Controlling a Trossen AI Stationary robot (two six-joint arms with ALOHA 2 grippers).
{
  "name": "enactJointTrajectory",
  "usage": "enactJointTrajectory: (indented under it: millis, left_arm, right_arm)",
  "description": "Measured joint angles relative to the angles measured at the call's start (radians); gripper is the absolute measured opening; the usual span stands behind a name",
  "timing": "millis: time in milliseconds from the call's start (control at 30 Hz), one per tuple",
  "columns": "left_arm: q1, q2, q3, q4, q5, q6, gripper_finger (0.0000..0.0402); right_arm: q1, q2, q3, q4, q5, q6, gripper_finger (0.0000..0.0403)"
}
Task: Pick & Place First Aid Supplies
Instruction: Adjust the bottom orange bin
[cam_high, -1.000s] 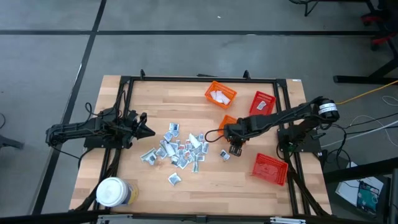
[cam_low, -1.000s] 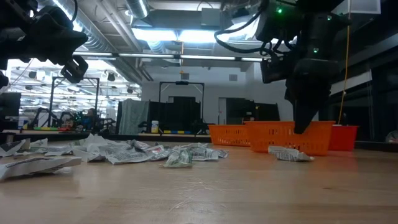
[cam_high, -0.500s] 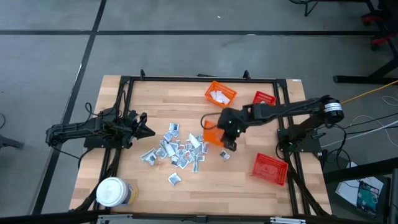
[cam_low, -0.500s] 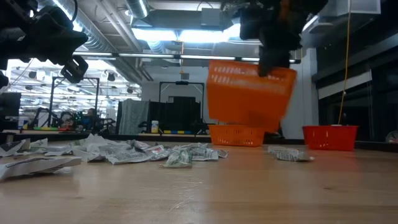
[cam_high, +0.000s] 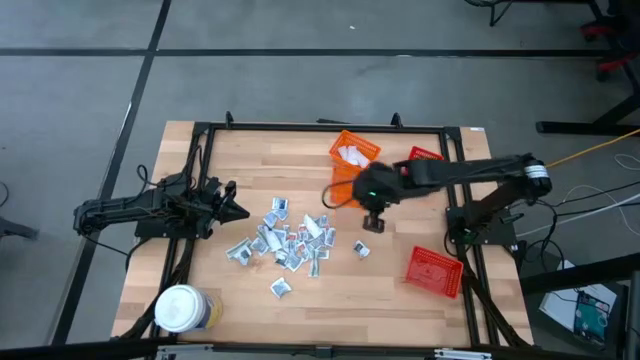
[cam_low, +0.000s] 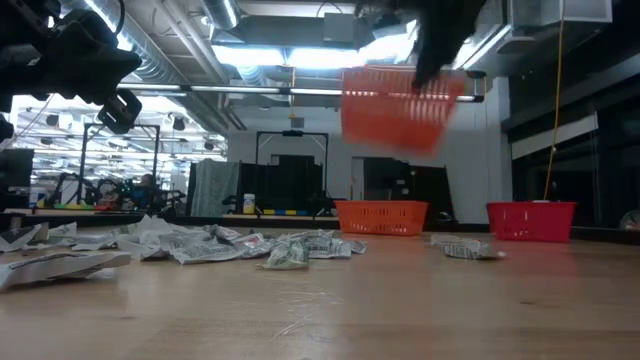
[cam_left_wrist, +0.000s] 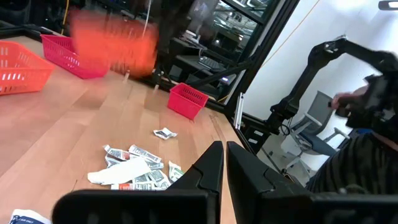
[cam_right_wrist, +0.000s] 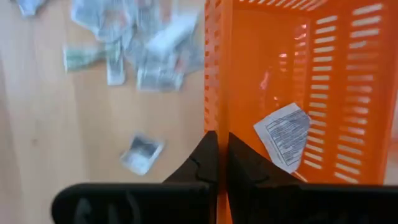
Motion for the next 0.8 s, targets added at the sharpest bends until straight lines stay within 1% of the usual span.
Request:
enactJointTrajectory:
  millis: [33,100,167,233,300,367,500,567,633,700,800]
  left_arm:
    - [0.0,0.0,0.0,0.0,0.0,0.0,0.0015]
    - [0.0,0.0,0.0,0.0,0.0,0.0,0.0015]
    - [0.0,0.0,0.0,0.0,0.0,0.0,0.0015]
    - [0.0,0.0,0.0,0.0,0.0,0.0,0.0015]
    - [0.0,0.0,0.0,0.0,0.0,0.0,0.0016]
    - [0.0,0.0,0.0,0.0,0.0,0.0,0.0015]
    - [0.0,0.0,0.0,0.0,0.0,0.0,0.0015]
    - [0.0,0.0,0.0,0.0,0.0,0.0,0.0015]
    - [0.0,0.0,0.0,0.0,0.0,0.0,0.0015]
    - [0.0,0.0,0.0,0.0,0.0,0.0,0.0015]
    - [0.0,0.0,0.0,0.0,0.0,0.0,0.0015]
  right_arm:
    - [0.019,0.005,0.027,-0.055,0.05,-0.028,0.0012]
    - [0.033,0.008,0.02,-0.108,0.065,-0.06,0.0012]
    - [0.028,0.013,-0.016,-0.076,0.09,-0.084,0.0012]
    - [0.019,0.028,-0.051,-0.094,0.116,-0.106,0.0012]
    - [0.009,0.016,-0.06,-0.064,0.119,-0.112,0.0012]
    - [0.004,0.011,-0.061,-0.059,0.087,-0.104,0.0012]
    - [-0.017,0.024,-0.063,-0.041,-0.028,-0.113,0.0012]
    - [-0.02,0.015,-0.068,-0.037,-0.052,-0.125,0.0012]
    - [-0.02,0.015,-0.09,-0.02,-0.079,-0.169,0.0012]
    - [-0.02,0.021,-0.127,0.001,-0.138,-0.243,0.0012]
    - [-0.008,0.017,-0.209,0.072,-0.136,-0.335,0.0012]
